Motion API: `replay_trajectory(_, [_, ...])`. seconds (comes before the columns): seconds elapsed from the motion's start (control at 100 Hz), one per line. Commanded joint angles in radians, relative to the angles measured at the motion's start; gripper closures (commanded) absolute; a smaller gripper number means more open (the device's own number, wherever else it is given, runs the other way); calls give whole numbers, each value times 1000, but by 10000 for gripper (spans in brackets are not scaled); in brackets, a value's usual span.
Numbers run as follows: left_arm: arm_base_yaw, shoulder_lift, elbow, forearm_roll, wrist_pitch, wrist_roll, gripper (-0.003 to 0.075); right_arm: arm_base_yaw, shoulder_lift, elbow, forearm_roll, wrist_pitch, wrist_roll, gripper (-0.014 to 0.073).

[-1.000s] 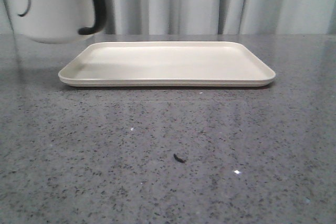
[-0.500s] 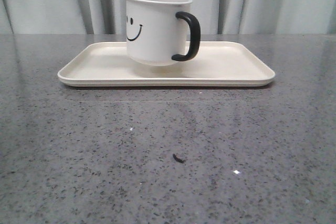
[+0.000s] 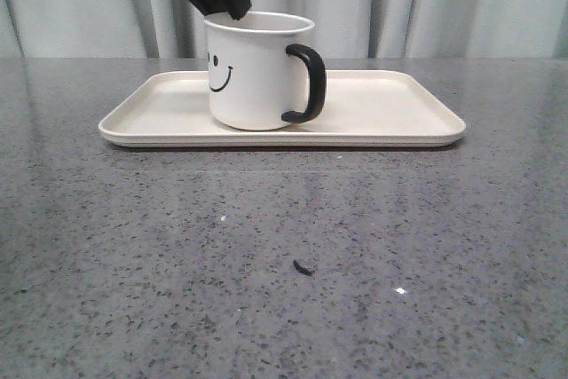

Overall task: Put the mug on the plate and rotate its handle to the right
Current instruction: 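Carry the mug over the cream tray and lower it onto the tray, then open the left gripper and withdraw it upward from the mug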

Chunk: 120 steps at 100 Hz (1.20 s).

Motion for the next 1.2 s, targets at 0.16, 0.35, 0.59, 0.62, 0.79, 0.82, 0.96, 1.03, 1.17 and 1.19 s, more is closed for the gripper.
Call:
replay_trajectory(0.16, [-7,-88,-36,-20,-22,18,312,0,15,-34,-2,-88,-2,655])
replay_trajectory(0.35, [-7,-182,-34,-22,-80,23,407,18,15,-34,-3,-66,-2,655])
replay_trajectory(0.59, [-7,-401,123,11,-181,23,487,105,15,-34,-22,-64,-2,651])
replay_trajectory(0.62, [-7,-423,156,11,-201,23,496,114,15,-36,-22,-62,-2,650])
replay_trajectory(0.79, [-7,-608,365,11,-290,23,523,151,22,-58,-22,-22,-2,650])
replay_trajectory(0.82, [-7,-635,397,11,-303,23,523,158,27,-67,-22,-17,-2,650])
replay_trajectory(0.96, [-7,-765,541,11,-363,23,524,189,66,-118,-22,-2,-2,635])
replay_trajectory(1.03, [-7,-827,607,11,-386,23,524,208,92,-154,-22,17,-5,592])
replay_trajectory(1.17, [-7,-949,741,11,-427,23,524,252,157,-234,-22,64,-14,452])
replay_trajectory(1.19, [-7,-967,762,11,-435,23,524,260,168,-248,-22,71,-14,432])
